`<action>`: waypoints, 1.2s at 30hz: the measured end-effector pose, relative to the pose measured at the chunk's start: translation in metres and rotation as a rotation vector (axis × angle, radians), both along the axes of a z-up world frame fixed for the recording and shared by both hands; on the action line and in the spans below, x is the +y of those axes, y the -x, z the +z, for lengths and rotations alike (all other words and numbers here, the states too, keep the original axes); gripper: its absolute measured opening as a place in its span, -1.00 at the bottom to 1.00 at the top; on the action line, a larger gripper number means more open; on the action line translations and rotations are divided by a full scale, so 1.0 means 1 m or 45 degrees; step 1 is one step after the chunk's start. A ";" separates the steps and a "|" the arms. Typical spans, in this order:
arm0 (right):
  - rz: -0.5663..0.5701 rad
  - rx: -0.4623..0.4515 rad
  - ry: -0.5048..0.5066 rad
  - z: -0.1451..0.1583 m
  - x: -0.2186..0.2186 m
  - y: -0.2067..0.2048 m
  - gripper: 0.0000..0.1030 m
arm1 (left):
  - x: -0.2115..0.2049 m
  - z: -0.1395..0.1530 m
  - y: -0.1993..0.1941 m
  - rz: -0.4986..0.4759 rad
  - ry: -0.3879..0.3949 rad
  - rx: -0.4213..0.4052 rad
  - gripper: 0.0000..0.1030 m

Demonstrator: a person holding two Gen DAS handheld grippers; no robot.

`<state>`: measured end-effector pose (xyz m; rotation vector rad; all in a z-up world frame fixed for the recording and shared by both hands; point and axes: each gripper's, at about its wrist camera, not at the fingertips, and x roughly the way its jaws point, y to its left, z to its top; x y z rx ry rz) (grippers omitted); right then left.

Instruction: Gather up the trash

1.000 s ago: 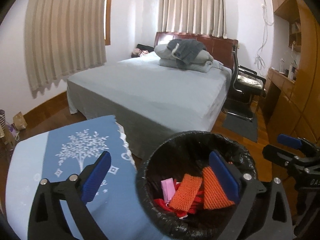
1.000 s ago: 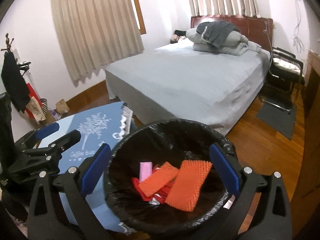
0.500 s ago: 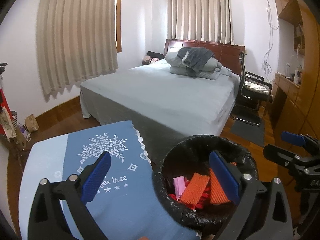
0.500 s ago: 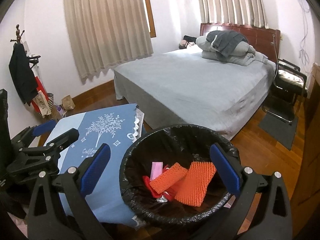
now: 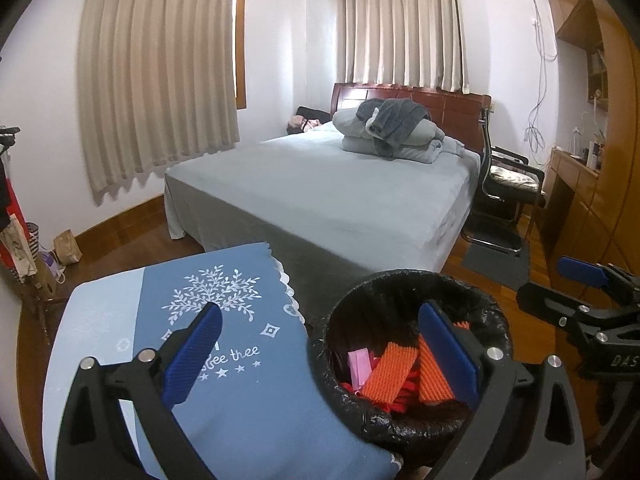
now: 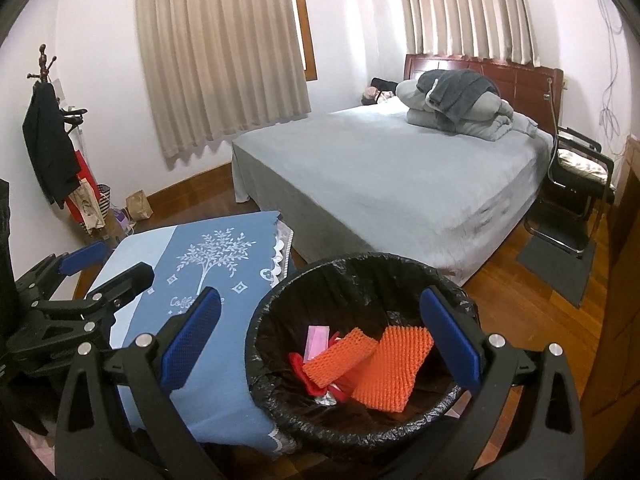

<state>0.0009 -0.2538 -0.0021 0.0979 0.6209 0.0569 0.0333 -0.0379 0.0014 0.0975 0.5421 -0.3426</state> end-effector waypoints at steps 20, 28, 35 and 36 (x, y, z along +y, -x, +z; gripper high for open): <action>0.007 -0.002 0.003 0.002 0.004 0.002 0.88 | 0.003 0.001 0.002 0.002 0.001 -0.001 0.88; 0.006 -0.003 0.003 0.002 0.004 0.002 0.88 | 0.003 0.000 0.002 0.002 0.001 -0.001 0.88; 0.007 -0.003 0.004 0.003 0.005 0.002 0.88 | 0.004 0.000 0.002 0.003 0.001 -0.002 0.88; 0.007 -0.003 0.004 0.003 0.005 0.002 0.88 | 0.003 0.000 0.002 0.002 0.001 -0.002 0.88</action>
